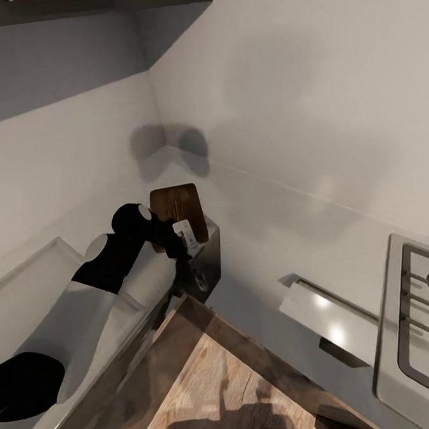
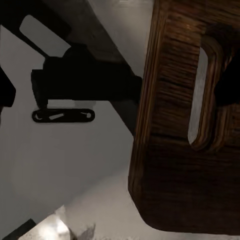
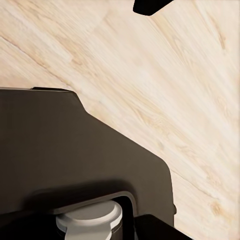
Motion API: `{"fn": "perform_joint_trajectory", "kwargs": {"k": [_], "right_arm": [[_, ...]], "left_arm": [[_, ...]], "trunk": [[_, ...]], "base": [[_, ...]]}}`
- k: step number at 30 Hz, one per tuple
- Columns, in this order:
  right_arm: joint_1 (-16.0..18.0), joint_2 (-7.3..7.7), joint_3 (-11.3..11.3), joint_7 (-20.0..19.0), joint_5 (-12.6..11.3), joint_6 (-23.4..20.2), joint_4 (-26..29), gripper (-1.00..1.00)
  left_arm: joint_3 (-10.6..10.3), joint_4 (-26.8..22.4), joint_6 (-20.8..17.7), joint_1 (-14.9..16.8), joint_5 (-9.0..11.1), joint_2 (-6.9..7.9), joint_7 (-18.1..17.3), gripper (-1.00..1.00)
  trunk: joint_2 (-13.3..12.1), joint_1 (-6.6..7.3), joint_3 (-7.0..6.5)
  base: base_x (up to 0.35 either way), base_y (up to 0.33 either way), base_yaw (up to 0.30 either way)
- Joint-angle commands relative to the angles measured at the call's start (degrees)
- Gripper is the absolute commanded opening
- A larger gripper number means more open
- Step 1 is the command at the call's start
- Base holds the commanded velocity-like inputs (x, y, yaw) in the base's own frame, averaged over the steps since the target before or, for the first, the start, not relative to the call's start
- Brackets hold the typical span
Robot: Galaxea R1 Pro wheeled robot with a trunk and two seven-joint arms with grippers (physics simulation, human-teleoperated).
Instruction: In the kitchen, take the Vidalia onion out of the sink, dice it on the chopping board with the paring knife, put the diced onion into the bowl on the countertop, then place both the paring knife and the chopping board into the sink.
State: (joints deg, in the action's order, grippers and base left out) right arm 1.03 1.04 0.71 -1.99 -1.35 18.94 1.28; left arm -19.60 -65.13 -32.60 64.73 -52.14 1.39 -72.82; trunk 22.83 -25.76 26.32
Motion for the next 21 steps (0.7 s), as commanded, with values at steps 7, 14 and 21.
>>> {"fn": "perform_joint_trajectory", "kwargs": {"k": [7,14,21], "right_arm": [[0.0,0.01,0.1,-0.2,-0.1,0.2,-0.1,1.0],[0.0,-0.08,0.1,-0.2,-0.1,0.2,-0.1,1.0],[0.0,-0.08,0.1,-0.2,-0.1,0.2,-0.1,1.0]], "left_arm": [[1.7,-0.8,-0.5,0.0,-0.2,0.18,-0.3,1.0],[1.8,-0.3,-0.5,-0.1,-0.2,0.1,-0.3,1.0],[1.8,-0.3,-0.5,-0.1,-0.2,0.19,-0.3,1.0]], "trunk": [[0.1,-0.03,0.74],[0.1,-0.03,1.4],[0.1,-0.03,2.05]], "base": [[0.0,0.0,0.0],[0.0,0.0,0.0],[0.0,0.0,0.0]]}}
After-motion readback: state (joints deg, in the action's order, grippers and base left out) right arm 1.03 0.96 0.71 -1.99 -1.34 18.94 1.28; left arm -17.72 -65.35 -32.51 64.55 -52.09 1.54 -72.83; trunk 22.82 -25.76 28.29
